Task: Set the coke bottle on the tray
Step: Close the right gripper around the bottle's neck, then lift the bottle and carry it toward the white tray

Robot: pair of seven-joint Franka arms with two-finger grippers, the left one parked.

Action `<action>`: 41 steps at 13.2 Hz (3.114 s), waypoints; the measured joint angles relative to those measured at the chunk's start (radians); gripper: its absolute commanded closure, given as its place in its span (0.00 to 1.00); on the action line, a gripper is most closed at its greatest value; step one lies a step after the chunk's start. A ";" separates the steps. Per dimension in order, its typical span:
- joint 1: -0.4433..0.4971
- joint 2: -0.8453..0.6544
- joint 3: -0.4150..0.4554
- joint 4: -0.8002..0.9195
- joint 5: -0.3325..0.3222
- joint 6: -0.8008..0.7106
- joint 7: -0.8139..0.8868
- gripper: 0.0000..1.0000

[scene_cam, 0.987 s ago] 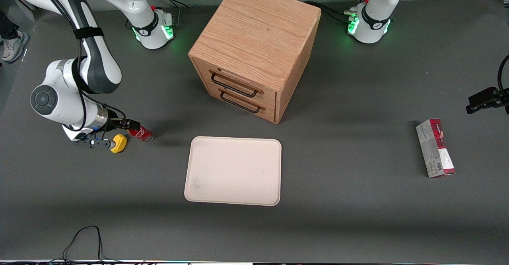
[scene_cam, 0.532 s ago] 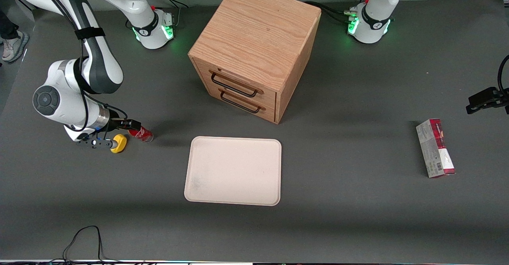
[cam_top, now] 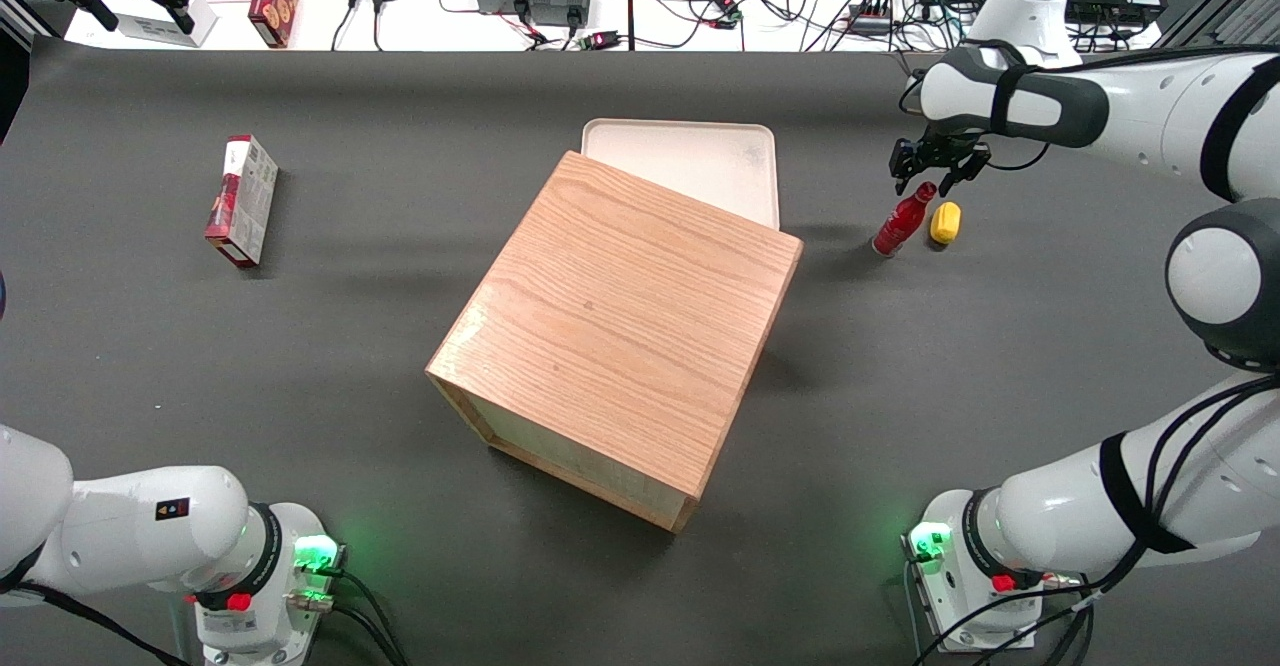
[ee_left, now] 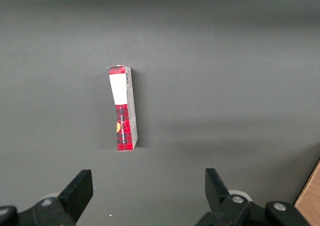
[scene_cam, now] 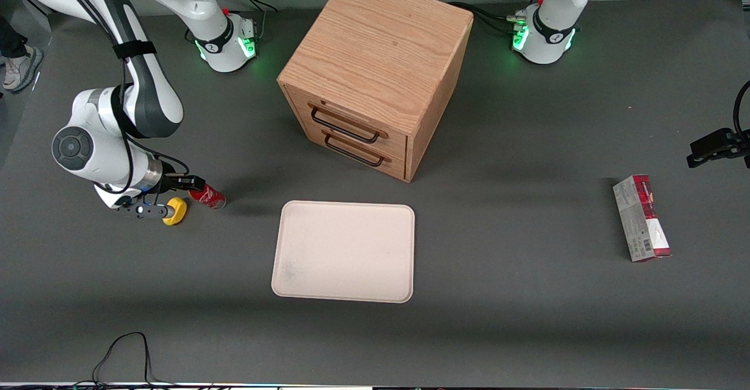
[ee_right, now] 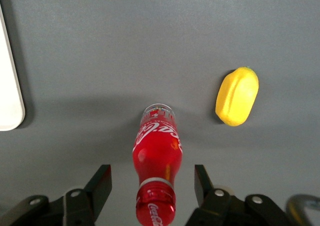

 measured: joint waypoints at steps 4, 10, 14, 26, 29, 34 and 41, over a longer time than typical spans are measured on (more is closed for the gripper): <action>0.000 0.000 0.002 -0.009 -0.005 0.000 0.000 0.58; 0.000 -0.001 0.004 -0.010 -0.007 -0.001 -0.001 1.00; 0.000 -0.004 0.004 -0.003 -0.008 -0.039 -0.001 1.00; -0.007 -0.047 0.000 0.537 0.023 -0.690 0.027 1.00; -0.006 0.045 0.000 0.675 0.024 -0.720 0.043 1.00; 0.015 0.311 0.018 1.001 0.027 -0.715 0.086 1.00; 0.124 0.570 0.027 1.172 0.027 -0.492 0.197 1.00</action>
